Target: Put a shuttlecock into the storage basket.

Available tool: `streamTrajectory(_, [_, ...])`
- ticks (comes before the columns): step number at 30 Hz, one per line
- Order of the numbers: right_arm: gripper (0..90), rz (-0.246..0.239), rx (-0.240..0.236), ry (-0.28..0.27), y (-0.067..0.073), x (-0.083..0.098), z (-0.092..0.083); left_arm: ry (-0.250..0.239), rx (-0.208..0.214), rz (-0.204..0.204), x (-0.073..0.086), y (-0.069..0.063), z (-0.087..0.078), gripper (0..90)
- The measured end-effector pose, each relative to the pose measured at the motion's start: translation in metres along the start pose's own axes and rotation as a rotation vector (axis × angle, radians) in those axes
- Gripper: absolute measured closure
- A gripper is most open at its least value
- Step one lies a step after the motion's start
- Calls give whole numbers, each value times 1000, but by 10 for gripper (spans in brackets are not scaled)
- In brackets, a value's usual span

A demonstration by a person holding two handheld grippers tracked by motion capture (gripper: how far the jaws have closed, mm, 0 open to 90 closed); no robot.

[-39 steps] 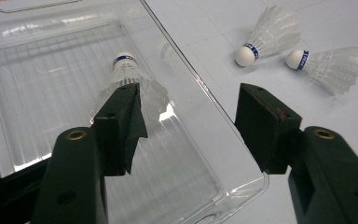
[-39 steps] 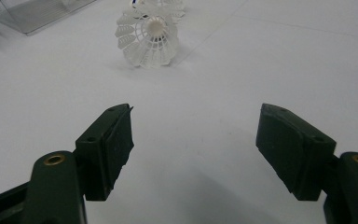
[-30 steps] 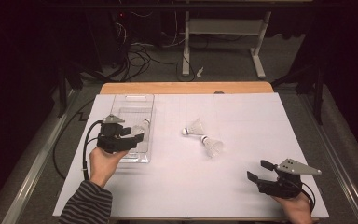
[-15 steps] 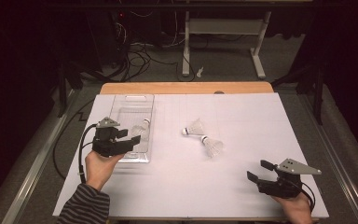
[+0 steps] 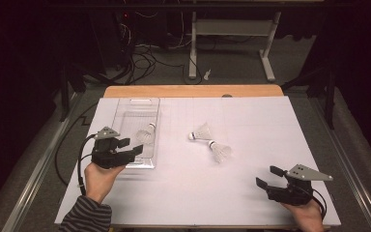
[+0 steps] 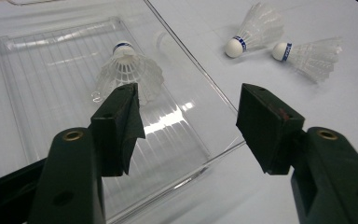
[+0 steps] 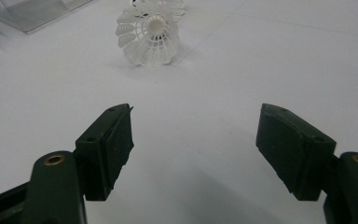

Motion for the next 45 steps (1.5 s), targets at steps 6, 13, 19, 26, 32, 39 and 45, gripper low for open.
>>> streamTrajectory(6, [277, 0, 0, 0, 0, 0, 0, -9, 1, 4, 5, -1, -6, 396])
streamTrajectory(13, [276, 0, 1, 1, 0, 0, 0, -24, 7, 3, 15, -1, -13, 393])
streamTrajectory(19, [277, -1, 3, 2, 0, 0, 0, -44, 12, -5, 24, -2, -17, 392])
streamTrajectory(26, [276, 0, 5, 0, 0, 0, 0, -63, 16, -9, 31, -3, -19, 390])
streamTrajectory(32, [277, 2, 5, -1, 0, 0, -1, -82, 14, -1, 34, -5, -22, 388])
streamTrajectory(39, [276, 2, 7, 0, -1, 0, -1, -92, 15, -3, 41, -5, -24, 388])
streamTrajectory(45, [276, 5, 10, 3, -1, 0, -1, -116, 16, -7, 47, -4, -27, 389])
Point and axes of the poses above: each handheld gripper's, and its own axes: z roughly forward along the jaws, x roughly out of its underside, y roughly to its left, the point moved 2 cm from there along z, roughly forward along the jaws, and after that the axes turned 13 degrees about -y, right-handed, at the moved point
